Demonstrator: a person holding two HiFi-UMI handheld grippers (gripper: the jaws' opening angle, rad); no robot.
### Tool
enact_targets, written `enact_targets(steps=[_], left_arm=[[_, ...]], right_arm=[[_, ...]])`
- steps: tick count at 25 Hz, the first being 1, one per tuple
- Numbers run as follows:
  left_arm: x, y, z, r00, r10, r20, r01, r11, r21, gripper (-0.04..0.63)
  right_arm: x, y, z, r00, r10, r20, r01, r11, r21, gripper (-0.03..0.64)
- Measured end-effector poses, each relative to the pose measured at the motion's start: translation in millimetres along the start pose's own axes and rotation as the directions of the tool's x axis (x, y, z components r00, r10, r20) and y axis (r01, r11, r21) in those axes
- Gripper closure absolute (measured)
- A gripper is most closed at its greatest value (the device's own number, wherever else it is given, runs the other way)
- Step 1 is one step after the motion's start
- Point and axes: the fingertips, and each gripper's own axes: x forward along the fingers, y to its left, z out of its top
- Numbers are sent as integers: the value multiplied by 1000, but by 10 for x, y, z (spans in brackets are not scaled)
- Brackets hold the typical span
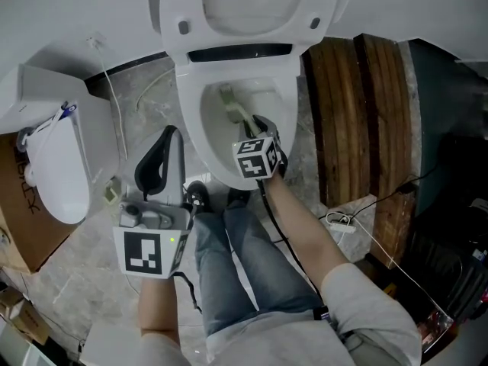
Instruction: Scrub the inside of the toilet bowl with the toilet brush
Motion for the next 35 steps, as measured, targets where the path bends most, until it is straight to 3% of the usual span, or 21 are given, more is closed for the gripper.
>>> enact_targets(steps=[6, 13, 18, 30, 35], left_arm=[[-29, -66, 6, 1000, -12, -17, 12, 1000, 10, 591], [-11, -162, 62, 998, -64, 8, 63, 998, 16, 591], [-17, -236, 29, 996, -86, -26, 86, 996, 23, 591], [-169, -456, 156, 980, -196, 19, 196, 980, 25, 591], [-245, -491, 133, 979, -205, -13, 206, 978, 41, 591]], right_arm=[[-54, -364, -109, 995, -90, -43, 97, 974, 203, 512], [-215, -714, -392, 979, -185, -82, 202, 920, 337, 512], [-395, -842, -546, 969, -230, -94, 248, 891, 379, 512], [-806, -791, -952, 950, -281, -136, 312, 847, 430, 513], [-954, -702, -1127, 946, -284, -156, 324, 831, 452, 514]])
